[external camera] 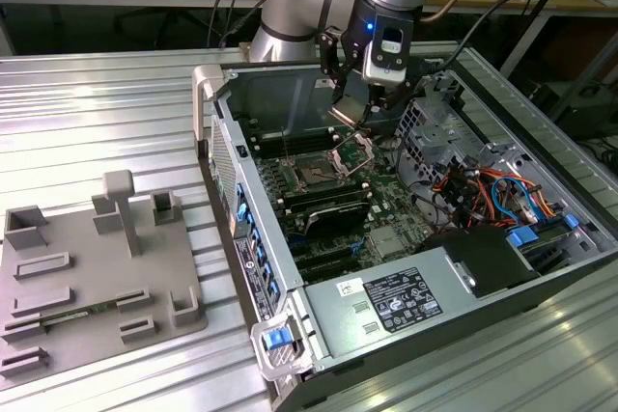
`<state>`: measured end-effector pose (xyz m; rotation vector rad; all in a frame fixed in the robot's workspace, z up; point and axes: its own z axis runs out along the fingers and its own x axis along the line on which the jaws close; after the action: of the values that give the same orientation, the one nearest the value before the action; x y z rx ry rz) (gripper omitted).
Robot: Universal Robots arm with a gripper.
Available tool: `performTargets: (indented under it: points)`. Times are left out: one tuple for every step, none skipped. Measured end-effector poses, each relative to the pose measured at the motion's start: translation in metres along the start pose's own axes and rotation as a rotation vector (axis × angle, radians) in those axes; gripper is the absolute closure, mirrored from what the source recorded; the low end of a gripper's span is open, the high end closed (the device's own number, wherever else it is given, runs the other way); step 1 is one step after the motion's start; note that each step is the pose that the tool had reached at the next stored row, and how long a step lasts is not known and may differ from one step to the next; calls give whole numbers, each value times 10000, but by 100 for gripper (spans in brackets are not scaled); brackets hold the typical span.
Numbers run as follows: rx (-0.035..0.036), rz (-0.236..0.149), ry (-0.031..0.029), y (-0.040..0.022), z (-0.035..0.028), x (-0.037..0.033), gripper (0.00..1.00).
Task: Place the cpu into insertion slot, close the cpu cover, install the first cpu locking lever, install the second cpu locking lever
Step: 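Place the cpu into insertion slot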
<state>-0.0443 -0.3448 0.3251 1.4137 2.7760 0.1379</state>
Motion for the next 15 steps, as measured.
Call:
performTargets:
  points:
    - [0,0,0,0,0,0,46]
    - [0,1,0,0,0,0,46]
    - [0,1,0,0,0,0,46]
    - [-1,1,0,0,0,0,46]
    - [0,1,0,0,0,0,46]
    - [0,2,0,0,0,0,46]
    - [0,6,-1,0,0,0,46]
    - [0,29,-3,0,0,0,46]
    - [-2,101,-9,0,2,0,46]
    - [-7,267,-23,0,5,0,46]
    - [-11,553,-50,-1,9,0,46]
    - [-15,791,-72,-1,12,0,46]
    - [-18,941,-85,-1,15,0,46]
    - [-22,1167,-105,-2,20,0,46]
    - [-25,1318,-119,-2,24,0,46]
